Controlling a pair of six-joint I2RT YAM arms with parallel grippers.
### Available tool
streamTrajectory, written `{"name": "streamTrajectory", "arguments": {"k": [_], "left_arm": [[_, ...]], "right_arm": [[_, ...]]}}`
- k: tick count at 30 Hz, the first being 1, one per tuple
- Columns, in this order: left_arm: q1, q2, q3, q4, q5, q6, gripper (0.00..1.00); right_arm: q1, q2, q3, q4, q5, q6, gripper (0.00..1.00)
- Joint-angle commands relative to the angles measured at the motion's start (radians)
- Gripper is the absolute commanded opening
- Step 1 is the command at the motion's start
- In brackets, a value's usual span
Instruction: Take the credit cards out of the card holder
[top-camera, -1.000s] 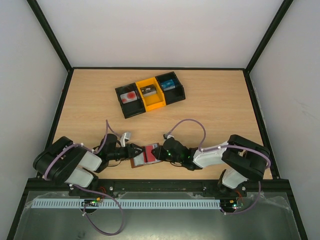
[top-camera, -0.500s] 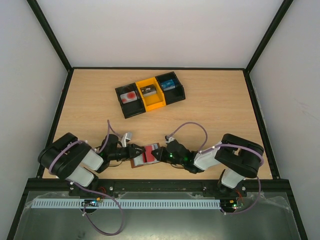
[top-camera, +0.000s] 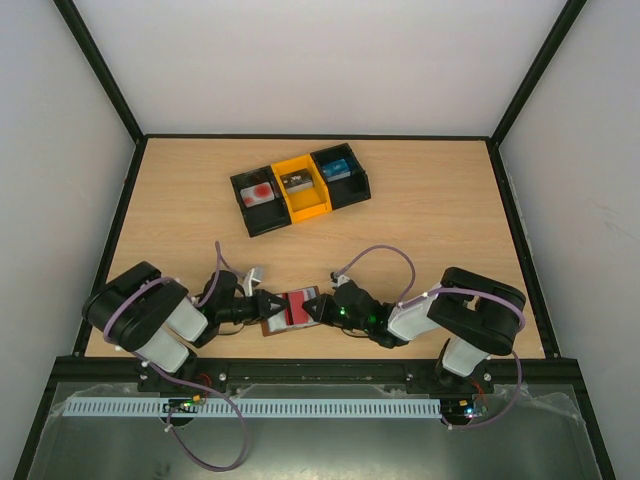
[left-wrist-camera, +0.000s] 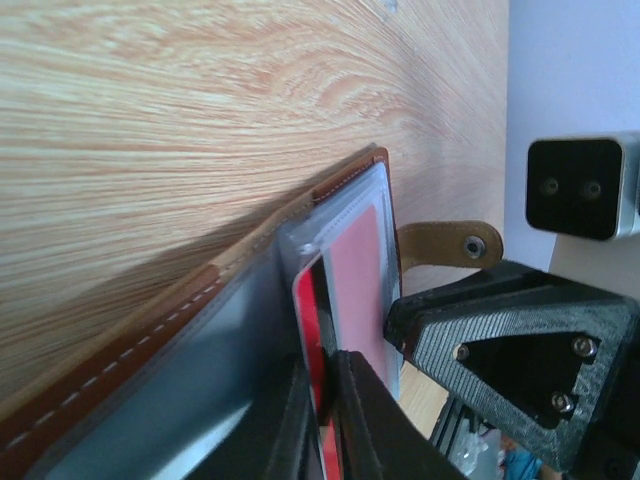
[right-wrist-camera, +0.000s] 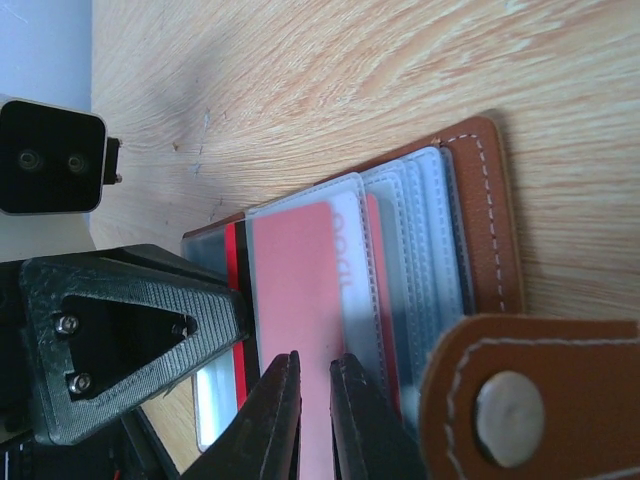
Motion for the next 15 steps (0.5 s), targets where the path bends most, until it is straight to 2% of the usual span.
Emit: {"name": "streamTrajectory", "arguments": {"k": [1, 3, 15], "left_arm": [[0.006, -0.028, -0.013, -0.015, -0.009, 0.027, 0.08], [0.012, -0.042, -0.014, -0.031, -0.007, 0.031, 0.03], [0.097, -0.248, -0.011, -0.302, -0.034, 0.095, 0.03]], "right_arm": [[0.013, 0.026, -0.031, -0.088, 0.016, 0.011, 0.11], [0.013, 0.026, -0.032, -0.094, 0.022, 0.010, 0.11], [0.012, 0.019, -0.025, -0.119, 0.038, 0.003, 0.11]]}}
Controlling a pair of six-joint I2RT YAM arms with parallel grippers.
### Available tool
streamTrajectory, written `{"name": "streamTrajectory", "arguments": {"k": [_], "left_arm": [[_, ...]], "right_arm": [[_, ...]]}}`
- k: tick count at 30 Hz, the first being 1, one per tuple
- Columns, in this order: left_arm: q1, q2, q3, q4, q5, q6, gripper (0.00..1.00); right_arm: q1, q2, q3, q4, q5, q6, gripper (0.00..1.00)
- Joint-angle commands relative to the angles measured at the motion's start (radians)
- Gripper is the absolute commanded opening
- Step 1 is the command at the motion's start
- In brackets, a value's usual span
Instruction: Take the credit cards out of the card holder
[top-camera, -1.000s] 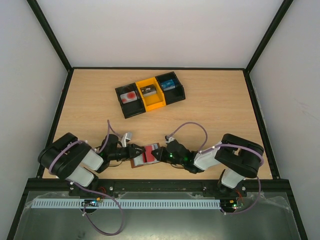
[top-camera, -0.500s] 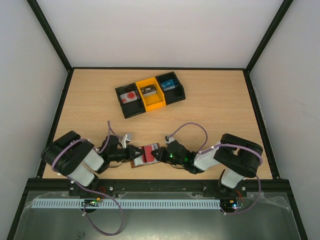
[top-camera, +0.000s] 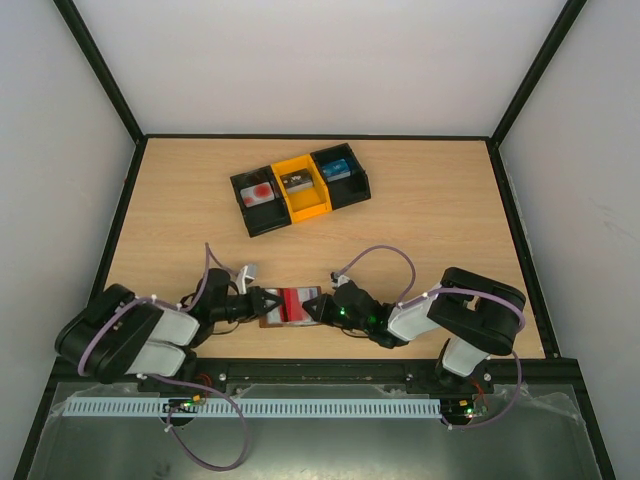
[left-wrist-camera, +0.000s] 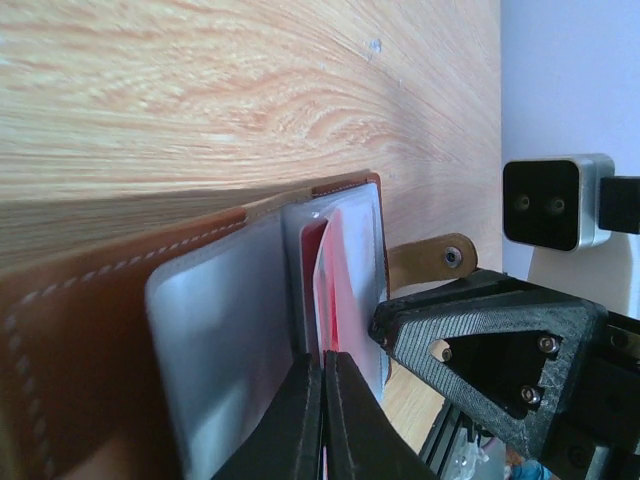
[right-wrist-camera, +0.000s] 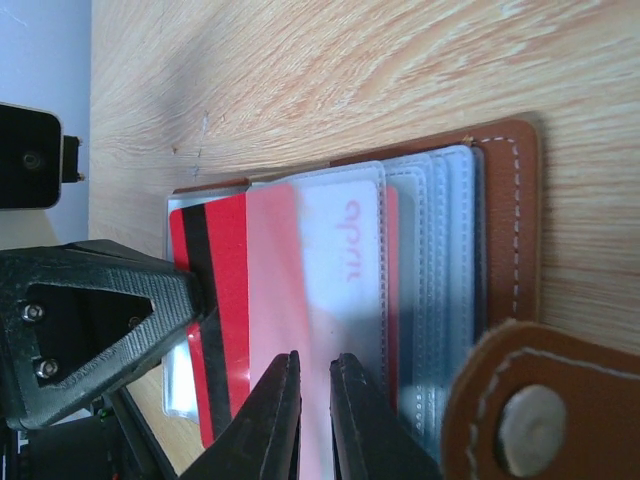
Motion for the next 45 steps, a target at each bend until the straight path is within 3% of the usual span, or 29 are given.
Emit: {"name": "streamTrajectory", "arguments": {"k": [1, 10, 15, 21, 27, 30, 38, 45], "left_arm": [[0.044, -0.091, -0.001, -0.155, -0.043, 0.054, 0.03], [0.072, -0.347, 0.074, -0.485, -0.115, 0.088, 0.03], [0.080, -0.492, 0.123, -0.612, -0.117, 0.072, 0.03], [0.087, -0.608, 0.188, -0.726, -0.086, 0.034, 0.03], [0.092, -0.639, 0.275, -0.801, -0.019, 0.011, 0.03], [0.093, -0.654, 0.332, -0.858, 0.001, 0.015, 0.03], [0.095, -0.690, 0.390, -0.924, 0.034, -0.042, 0.03], [0.095, -0.691, 0.358, -0.848, 0.089, -0.139, 0.03]], "right_arm": [[0.011, 0.016, -0.024, -0.123, 0.032, -0.001, 0.11], [0.008, -0.055, -0.027, -0.163, 0.056, -0.027, 0.11], [0.006, -0.191, 0.017, -0.280, 0.100, -0.158, 0.15], [0.008, -0.420, 0.077, -0.406, 0.207, -0.446, 0.18], [0.065, -0.581, -0.015, -0.187, 0.141, -0.898, 0.20], [0.084, -0.632, -0.035, -0.171, 0.147, -1.111, 0.20], [0.092, -0.627, -0.021, -0.176, 0.091, -1.527, 0.37], [0.112, -0.542, 0.013, -0.097, 0.116, -1.740, 0.46]]}}
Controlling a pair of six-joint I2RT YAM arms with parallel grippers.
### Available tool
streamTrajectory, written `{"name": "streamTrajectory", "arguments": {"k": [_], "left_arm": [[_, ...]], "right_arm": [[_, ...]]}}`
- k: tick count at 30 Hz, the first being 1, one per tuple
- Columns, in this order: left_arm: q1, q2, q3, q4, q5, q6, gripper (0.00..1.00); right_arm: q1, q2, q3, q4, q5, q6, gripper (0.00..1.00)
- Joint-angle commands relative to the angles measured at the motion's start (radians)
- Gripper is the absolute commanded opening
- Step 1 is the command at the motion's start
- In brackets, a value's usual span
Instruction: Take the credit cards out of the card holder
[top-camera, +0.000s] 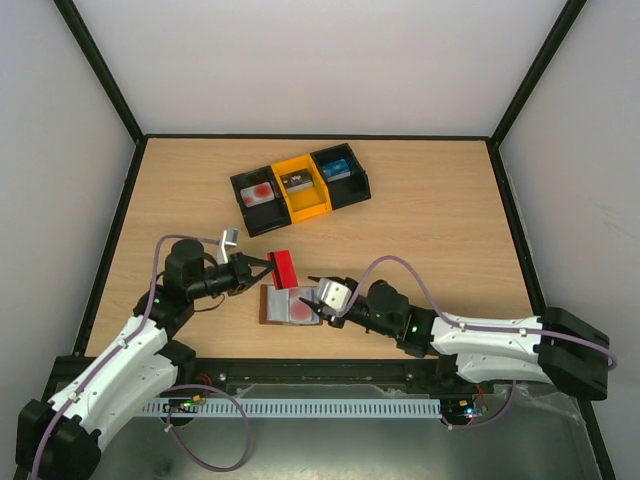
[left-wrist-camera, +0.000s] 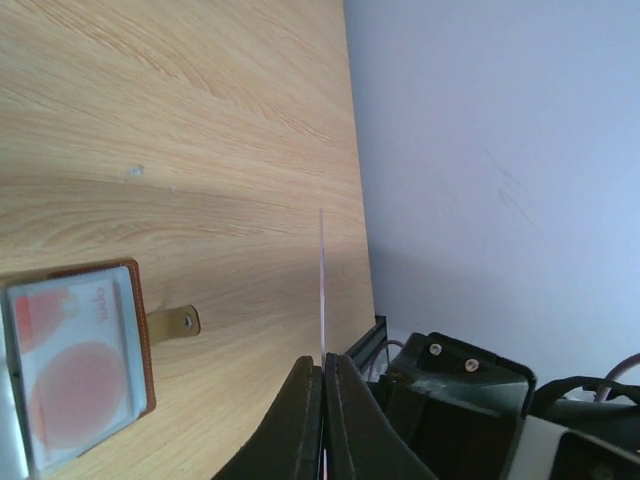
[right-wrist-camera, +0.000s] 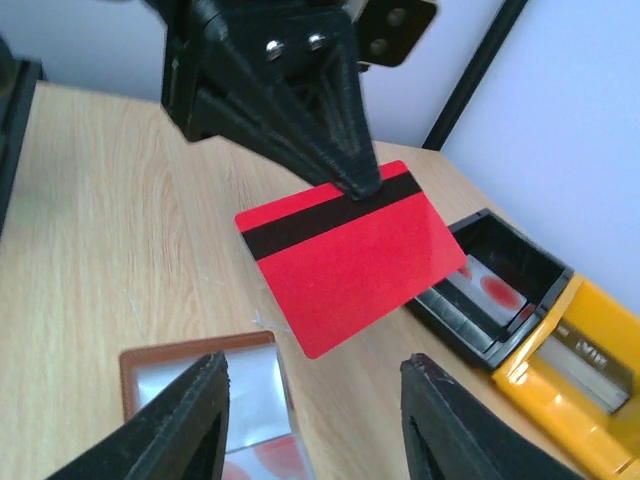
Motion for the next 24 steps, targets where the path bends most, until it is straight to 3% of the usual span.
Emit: {"name": "streamTrajectory", "arguments": {"k": [1, 5, 14, 24], "left_arm": [[0.007, -0.009, -0.020, 0.027, 0.054, -0.079, 0.03], [0.007, -0.011, -0.032, 0.048, 0.045, -0.121, 0.03], [0.007, -0.019, -0.050, 0.112, 0.079, -0.210, 0.03], [0.007, -0.042, -0.082, 0.177, 0.106, -0.310, 0.03]], "right_arm": [[0.026, 0.050, 0.043, 0.044, 0.001, -0.226, 0.47], [0.033, 0.103, 0.052, 0.074, 0.001, -0.302, 0.47], [0.056, 0.164, 0.061, 0.183, 0.160, -0.447, 0.47], [0.060, 0.166, 0.053, 0.270, 0.194, -0.514, 0.29]]}}
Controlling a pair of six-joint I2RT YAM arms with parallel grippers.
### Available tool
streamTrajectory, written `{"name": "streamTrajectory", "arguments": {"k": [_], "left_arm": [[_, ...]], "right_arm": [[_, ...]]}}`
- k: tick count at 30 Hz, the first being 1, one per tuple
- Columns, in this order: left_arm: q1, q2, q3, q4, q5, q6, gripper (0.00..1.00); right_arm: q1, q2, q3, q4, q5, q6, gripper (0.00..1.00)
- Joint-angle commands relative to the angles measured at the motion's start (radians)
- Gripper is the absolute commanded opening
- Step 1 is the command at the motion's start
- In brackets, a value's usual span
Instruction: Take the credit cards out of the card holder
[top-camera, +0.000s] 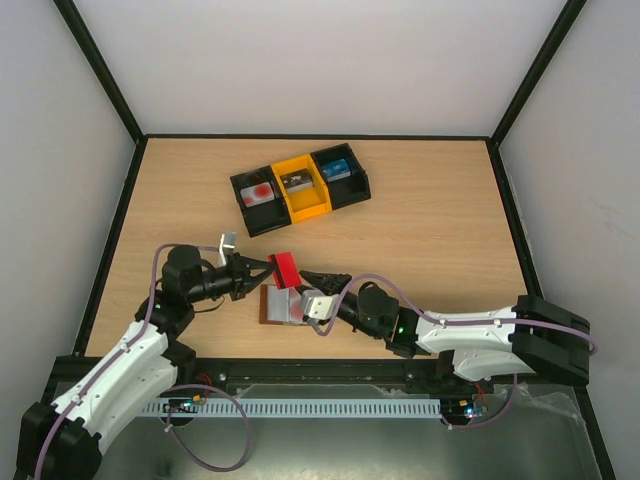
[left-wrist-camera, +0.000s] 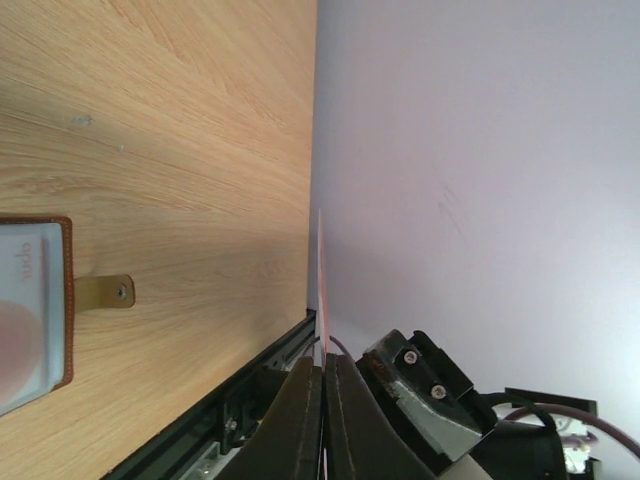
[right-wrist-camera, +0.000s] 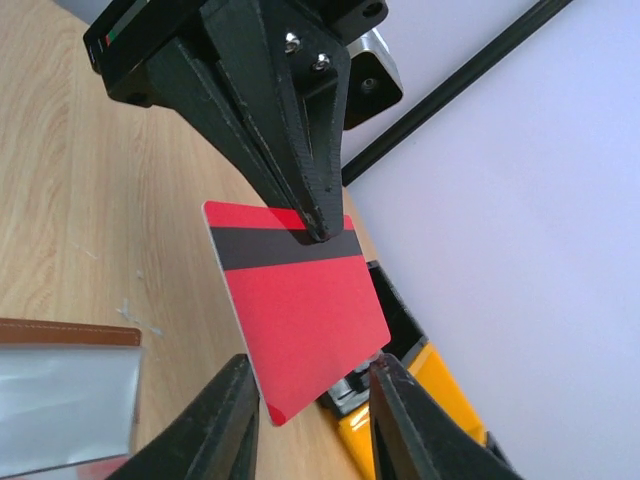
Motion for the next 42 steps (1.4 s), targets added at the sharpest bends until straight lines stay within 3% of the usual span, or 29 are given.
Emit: {"name": "streamTrajectory", "arguments": {"k": [1, 8, 14, 16, 17, 20, 26, 29, 36, 39, 42], "left_arm": [[0.006, -0.017, -0.017, 0.057, 0.041, -0.065, 0.03], [0.006, -0.008, -0.058, 0.157, 0.089, -0.141, 0.03], [0.006, -0.013, -0.059, 0.181, 0.103, -0.157, 0.04], [0.006, -0.019, -0.057, 0.180, 0.096, -0.150, 0.18], [0.006, -0.025, -0.054, 0.175, 0.087, -0.136, 0.35], [0.005, -0.047, -0.019, 0.095, 0.041, -0.039, 0.68], [0.006, -0.097, 0.108, -0.180, -0.104, 0.221, 0.98], [0.007, -0.110, 0.124, -0.214, -0.139, 0.284, 1.00], [0.006, -0.119, 0.123, -0.243, -0.111, 0.406, 1.00], [0.006, -0.143, 0.103, -0.181, -0.046, 0.399, 0.99], [0.005, -0.165, 0.081, -0.123, -0.002, 0.367, 0.97]], "right_arm": [[0.009, 0.003, 0.018, 0.080, 0.029, -0.045, 0.26], [0.021, 0.017, 0.011, 0.111, 0.036, -0.072, 0.04], [0.022, 0.021, -0.003, 0.132, 0.070, -0.057, 0.02], [0.024, 0.006, -0.012, 0.133, 0.079, -0.015, 0.02], [0.024, -0.006, -0.014, 0.122, 0.079, 0.021, 0.02], [0.024, -0.056, -0.017, 0.074, 0.074, 0.181, 0.02], [0.024, -0.132, 0.073, -0.164, 0.230, 0.741, 0.02], [0.025, -0.156, 0.124, -0.277, 0.199, 0.960, 0.02], [0.024, -0.216, 0.060, -0.174, 0.108, 1.460, 0.02], [0.024, -0.201, 0.039, -0.079, 0.022, 1.633, 0.02], [0.024, -0.176, -0.029, 0.126, -0.028, 1.754, 0.02]]}}
